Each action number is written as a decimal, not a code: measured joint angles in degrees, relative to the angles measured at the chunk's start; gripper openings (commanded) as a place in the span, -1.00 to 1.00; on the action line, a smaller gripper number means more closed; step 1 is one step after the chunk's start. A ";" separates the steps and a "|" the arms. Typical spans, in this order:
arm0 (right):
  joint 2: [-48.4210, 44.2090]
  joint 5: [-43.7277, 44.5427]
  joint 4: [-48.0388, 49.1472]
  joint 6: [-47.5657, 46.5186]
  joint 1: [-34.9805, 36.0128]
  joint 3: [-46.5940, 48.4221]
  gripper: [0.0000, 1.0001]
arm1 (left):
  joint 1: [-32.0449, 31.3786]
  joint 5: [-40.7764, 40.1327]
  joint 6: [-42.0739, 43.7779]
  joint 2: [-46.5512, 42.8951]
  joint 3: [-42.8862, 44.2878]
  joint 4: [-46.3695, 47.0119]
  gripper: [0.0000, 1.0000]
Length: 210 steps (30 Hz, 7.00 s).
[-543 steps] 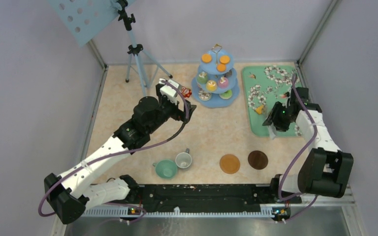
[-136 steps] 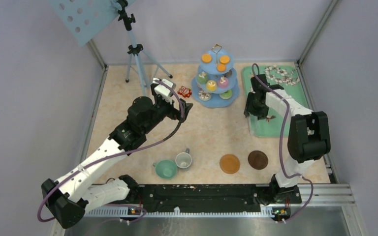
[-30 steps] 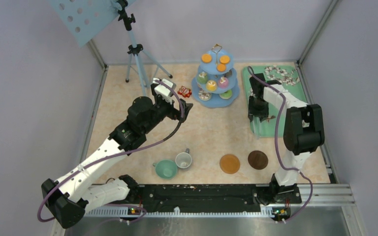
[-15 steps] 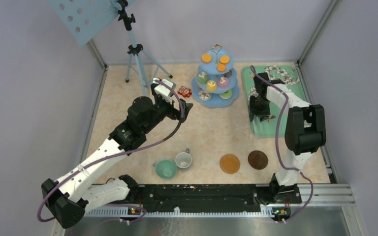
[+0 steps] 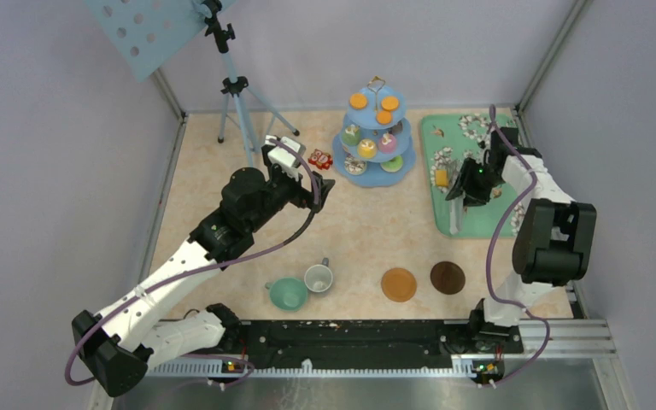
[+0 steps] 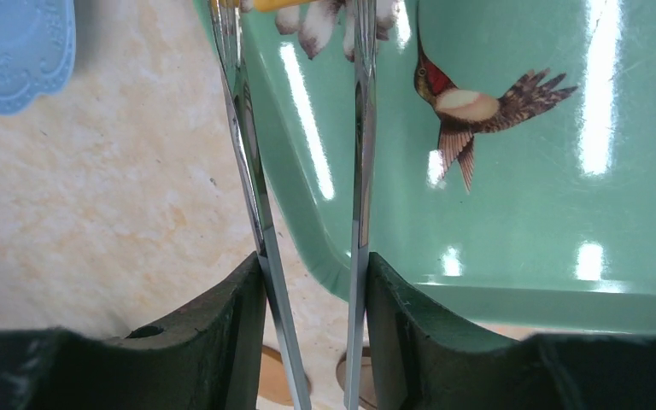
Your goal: Serve the afternoon tea
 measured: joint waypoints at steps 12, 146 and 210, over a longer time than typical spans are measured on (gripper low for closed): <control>-1.40 -10.01 1.84 0.48 -4.09 -3.08 -0.63 | 0.00 0.50 0.00 0.42 0.00 0.00 0.98; 1.66 7.85 1.18 -14.62 32.30 35.52 -0.98 | 0.07 -1.03 -0.42 1.09 -0.15 0.00 0.97; 6.97 19.78 -3.87 -20.94 34.91 36.63 -0.18 | 0.26 -1.73 -0.39 1.07 -0.15 0.00 0.97</control>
